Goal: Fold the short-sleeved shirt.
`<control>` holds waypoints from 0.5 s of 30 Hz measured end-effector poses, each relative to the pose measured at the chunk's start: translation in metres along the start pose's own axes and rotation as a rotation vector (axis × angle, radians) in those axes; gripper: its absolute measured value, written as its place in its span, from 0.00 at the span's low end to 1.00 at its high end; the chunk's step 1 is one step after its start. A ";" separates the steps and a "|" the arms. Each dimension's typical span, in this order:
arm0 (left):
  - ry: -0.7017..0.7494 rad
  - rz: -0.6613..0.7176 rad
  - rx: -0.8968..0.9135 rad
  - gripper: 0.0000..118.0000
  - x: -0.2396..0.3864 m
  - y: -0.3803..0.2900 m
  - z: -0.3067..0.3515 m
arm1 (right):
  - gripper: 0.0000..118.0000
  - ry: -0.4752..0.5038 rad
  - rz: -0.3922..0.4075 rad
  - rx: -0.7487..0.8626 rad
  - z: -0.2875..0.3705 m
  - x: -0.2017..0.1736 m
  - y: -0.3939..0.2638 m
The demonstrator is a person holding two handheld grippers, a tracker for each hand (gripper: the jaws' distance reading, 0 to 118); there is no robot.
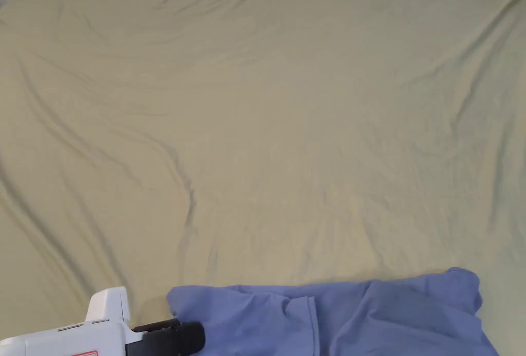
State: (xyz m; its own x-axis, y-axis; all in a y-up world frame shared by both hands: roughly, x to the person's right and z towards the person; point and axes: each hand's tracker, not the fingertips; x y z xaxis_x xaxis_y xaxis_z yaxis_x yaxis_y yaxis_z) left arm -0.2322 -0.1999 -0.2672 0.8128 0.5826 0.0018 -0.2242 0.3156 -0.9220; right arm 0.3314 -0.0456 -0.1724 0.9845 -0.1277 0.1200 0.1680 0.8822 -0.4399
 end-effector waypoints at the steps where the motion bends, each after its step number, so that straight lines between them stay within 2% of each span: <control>1: 0.019 -0.052 0.018 0.06 0.021 0.002 0.001 | 0.01 0.001 -0.003 0.000 0.000 0.002 -0.001; 6: -0.034 -0.087 -0.017 0.06 0.117 0.011 -0.022 | 0.01 -0.003 -0.025 0.006 0.005 0.015 -0.004; 9: -0.077 -0.175 -0.075 0.06 0.165 0.011 -0.062 | 0.01 -0.012 -0.033 0.013 0.012 0.025 -0.005; 15: -0.195 -0.141 -0.154 0.06 0.222 -0.002 -0.154 | 0.01 -0.056 -0.066 0.027 0.029 0.054 -0.009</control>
State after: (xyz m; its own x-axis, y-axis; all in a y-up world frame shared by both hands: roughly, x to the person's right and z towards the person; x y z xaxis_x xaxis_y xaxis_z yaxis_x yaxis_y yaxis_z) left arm 0.0318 -0.1867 -0.3250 0.7077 0.6791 0.1949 -0.0197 0.2947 -0.9554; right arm 0.3820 -0.0474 -0.1355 0.9670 -0.1613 0.1974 0.2303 0.8849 -0.4049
